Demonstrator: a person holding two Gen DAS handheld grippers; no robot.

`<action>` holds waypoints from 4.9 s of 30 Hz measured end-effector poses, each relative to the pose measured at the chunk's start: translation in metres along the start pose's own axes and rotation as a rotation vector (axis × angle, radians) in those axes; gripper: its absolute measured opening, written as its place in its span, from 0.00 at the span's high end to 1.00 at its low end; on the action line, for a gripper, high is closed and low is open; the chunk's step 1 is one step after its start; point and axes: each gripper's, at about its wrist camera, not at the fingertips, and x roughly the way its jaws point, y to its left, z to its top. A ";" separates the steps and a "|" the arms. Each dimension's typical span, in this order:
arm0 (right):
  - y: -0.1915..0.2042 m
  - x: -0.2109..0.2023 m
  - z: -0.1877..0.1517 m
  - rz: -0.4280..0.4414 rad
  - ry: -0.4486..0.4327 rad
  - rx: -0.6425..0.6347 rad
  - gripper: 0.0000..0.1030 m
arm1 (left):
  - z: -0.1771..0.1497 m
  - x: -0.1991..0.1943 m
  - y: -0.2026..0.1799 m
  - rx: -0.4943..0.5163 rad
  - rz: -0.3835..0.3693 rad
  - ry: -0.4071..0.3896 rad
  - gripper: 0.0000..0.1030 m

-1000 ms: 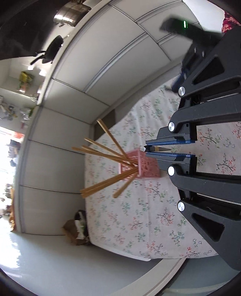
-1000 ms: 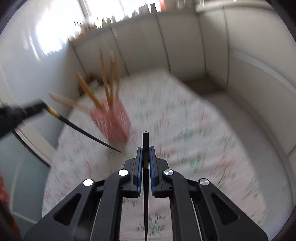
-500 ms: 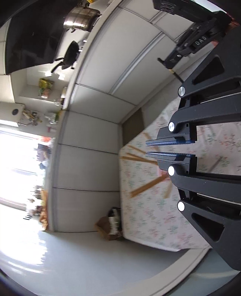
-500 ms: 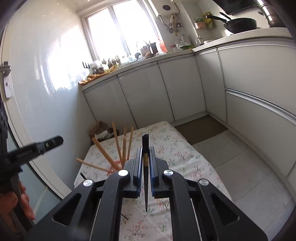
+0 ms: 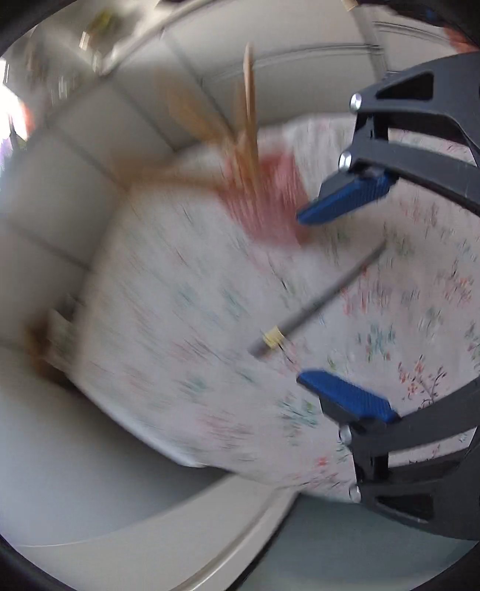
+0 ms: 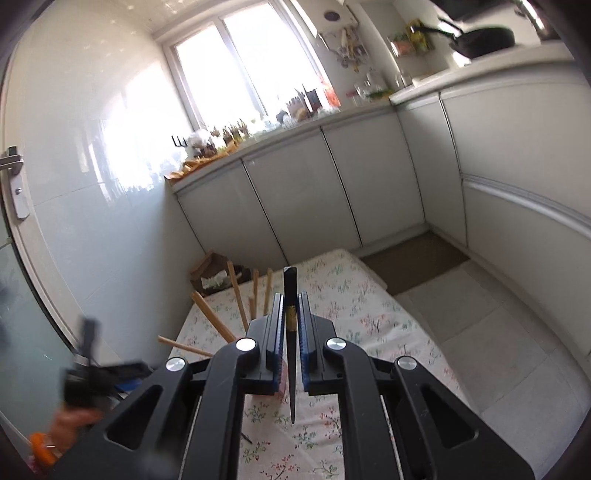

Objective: Organize utensils

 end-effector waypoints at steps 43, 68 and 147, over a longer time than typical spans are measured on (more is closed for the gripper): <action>-0.063 0.049 -0.011 -0.118 0.258 0.214 0.88 | -0.093 -0.179 -0.086 0.459 -0.374 -0.536 0.94; -0.182 0.176 -0.043 -0.462 0.464 0.351 0.93 | -0.094 -0.172 -0.101 0.522 -0.476 -0.497 0.94; 0.070 -0.114 -0.037 -0.331 -0.064 -0.150 0.06 | -0.224 -0.268 -0.113 0.262 0.207 -0.932 0.07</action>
